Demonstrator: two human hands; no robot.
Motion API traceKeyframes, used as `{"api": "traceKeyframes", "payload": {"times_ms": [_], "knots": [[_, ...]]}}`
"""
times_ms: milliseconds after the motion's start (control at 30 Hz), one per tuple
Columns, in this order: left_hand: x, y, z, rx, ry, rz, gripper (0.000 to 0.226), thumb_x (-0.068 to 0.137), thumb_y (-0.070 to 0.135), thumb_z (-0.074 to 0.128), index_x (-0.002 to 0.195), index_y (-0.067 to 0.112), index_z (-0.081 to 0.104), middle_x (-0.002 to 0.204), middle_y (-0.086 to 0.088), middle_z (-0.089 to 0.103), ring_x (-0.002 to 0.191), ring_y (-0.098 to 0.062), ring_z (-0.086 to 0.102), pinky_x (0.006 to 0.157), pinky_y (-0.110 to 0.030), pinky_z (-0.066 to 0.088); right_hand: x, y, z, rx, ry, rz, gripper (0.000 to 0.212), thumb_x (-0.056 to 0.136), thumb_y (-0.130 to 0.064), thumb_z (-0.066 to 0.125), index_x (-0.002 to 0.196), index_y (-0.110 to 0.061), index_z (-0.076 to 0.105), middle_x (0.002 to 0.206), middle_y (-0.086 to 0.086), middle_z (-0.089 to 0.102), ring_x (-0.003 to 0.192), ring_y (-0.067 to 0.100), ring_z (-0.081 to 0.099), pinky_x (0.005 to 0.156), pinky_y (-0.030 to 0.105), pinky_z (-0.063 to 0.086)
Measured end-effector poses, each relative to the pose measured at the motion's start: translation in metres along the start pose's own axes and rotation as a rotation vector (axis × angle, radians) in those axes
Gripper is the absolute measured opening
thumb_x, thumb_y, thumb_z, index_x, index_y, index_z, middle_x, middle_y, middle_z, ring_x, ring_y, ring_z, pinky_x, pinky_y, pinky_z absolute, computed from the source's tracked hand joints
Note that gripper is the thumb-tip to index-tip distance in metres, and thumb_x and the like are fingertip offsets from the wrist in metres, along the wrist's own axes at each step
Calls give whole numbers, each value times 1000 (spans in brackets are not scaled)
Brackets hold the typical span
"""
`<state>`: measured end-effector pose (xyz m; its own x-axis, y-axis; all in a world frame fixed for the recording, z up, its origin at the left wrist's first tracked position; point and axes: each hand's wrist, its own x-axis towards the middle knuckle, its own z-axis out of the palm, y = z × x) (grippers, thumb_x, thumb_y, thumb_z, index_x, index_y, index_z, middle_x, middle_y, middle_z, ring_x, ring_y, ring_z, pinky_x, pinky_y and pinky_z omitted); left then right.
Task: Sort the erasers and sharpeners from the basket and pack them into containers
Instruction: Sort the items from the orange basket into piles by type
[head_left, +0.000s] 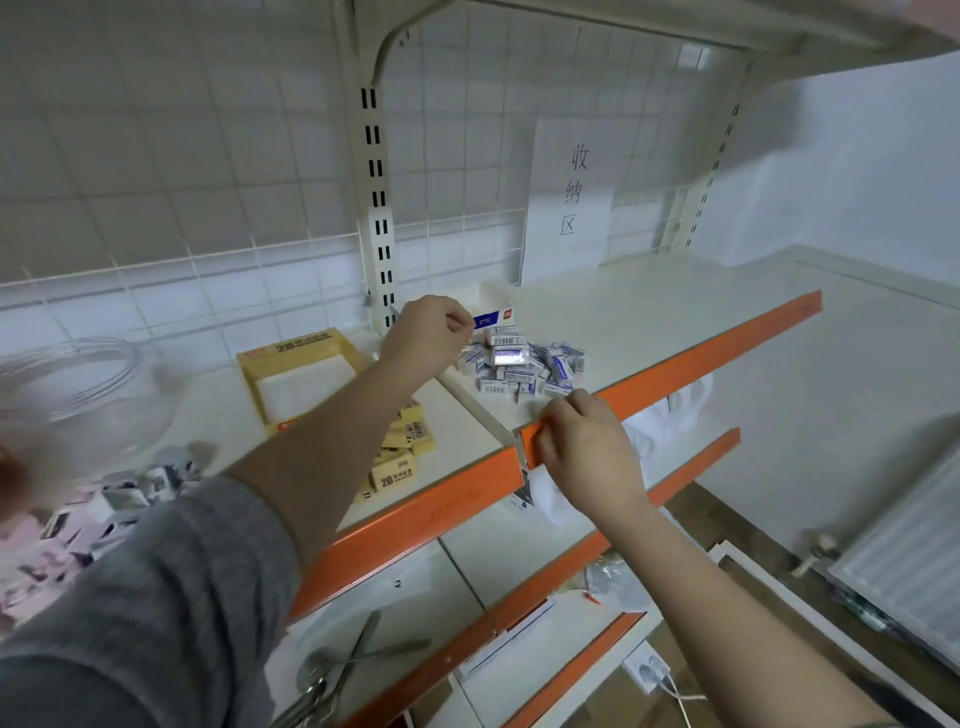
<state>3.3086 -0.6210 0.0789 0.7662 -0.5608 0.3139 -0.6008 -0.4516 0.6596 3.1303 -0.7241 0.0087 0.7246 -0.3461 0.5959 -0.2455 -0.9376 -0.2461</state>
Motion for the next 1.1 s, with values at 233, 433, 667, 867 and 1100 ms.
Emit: {"api": "traceKeyframes", "payload": {"times_ms": [233,433,667,867,1100], "knots": [[-38,-19,-84,-47,78,-27,13,89,17,58,86,24,69,86,6,64,72,-7,58,59,-20,45,40,-56,-16,-65,-100,137,18,89,-23,47,81,-11,57,83,12,65,81,33,58,60,31,34],[-110,-62,-196,-26,294,-44,12,89,17,60,88,22,71,79,9,65,68,-2,57,51,-2,36,77,-157,-15,173,-32,45,23,90,-21,50,103,-16,68,91,10,70,88,32,62,66,33,47],[-211,-150,-321,179,350,-155,13,87,16,62,84,27,68,73,19,62,59,13,54,53,-3,37,90,-324,15,467,-177,-103,18,88,-20,52,90,-18,70,69,-4,65,68,20,58,62,27,46],[-277,-210,-387,281,361,-271,13,87,15,61,84,24,70,80,11,67,69,6,56,60,0,36,93,-448,57,539,-440,-298,16,86,-15,56,84,-14,72,76,-1,67,59,3,52,51,6,36],[-307,-233,-400,265,321,-317,14,89,20,59,94,26,70,86,12,67,74,8,55,60,2,37,110,-504,116,97,-687,-485,22,84,-22,62,106,-17,68,102,-3,61,99,19,57,79,28,46]]}}
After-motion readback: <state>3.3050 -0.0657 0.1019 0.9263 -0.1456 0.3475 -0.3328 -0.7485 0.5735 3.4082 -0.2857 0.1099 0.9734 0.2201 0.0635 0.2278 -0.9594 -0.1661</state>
